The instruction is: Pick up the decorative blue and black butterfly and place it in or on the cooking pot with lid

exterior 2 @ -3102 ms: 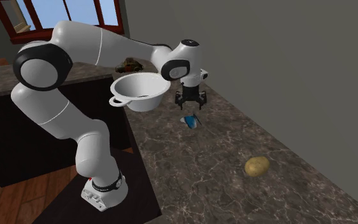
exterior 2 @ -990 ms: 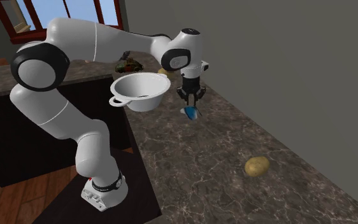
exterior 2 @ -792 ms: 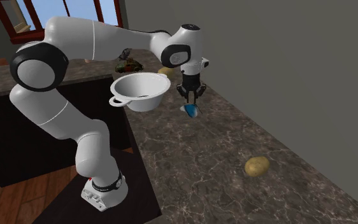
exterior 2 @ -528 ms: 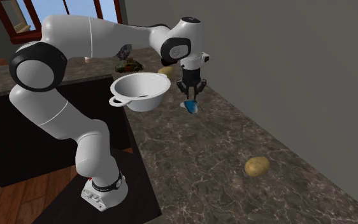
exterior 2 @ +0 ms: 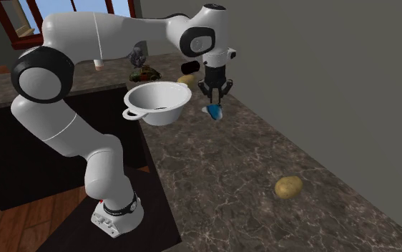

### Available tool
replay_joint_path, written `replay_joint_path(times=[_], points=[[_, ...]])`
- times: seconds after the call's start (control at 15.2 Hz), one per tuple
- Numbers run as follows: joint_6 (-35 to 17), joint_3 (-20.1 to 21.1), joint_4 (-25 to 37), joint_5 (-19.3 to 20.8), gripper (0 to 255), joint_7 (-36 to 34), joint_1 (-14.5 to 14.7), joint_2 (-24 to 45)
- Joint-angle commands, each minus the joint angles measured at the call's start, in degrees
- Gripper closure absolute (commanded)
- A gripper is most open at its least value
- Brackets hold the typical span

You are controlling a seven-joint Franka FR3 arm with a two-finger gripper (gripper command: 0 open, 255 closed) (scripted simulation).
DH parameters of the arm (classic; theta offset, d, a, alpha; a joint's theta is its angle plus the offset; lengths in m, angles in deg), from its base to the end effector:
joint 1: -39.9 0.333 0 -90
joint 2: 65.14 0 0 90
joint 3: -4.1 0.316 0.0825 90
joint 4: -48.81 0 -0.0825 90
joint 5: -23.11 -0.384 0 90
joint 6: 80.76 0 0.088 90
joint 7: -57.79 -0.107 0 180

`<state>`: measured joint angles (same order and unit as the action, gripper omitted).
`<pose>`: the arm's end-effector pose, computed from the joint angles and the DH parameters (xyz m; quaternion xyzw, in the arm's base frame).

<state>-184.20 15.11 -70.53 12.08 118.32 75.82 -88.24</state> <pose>0.2831 0.3456 0.5978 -0.6072 -0.7902 -0.0665 0.0493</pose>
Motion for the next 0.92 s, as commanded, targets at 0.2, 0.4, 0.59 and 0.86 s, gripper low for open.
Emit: replay_joint_path(times=[0.2,0.4,0.59,0.86], points=[[3.95,-0.22,4.58,0.32,255,-0.49,-0.14,0.63],[6.21,-0.31,7.37,0.49,255,-0.8,-0.21,1.14],[8.48,-0.39,10.28,0.66,255,-1.12,-0.27,1.77],[10.39,1.05,11.12,0.15,255,-3.61,0.55,0.31]])
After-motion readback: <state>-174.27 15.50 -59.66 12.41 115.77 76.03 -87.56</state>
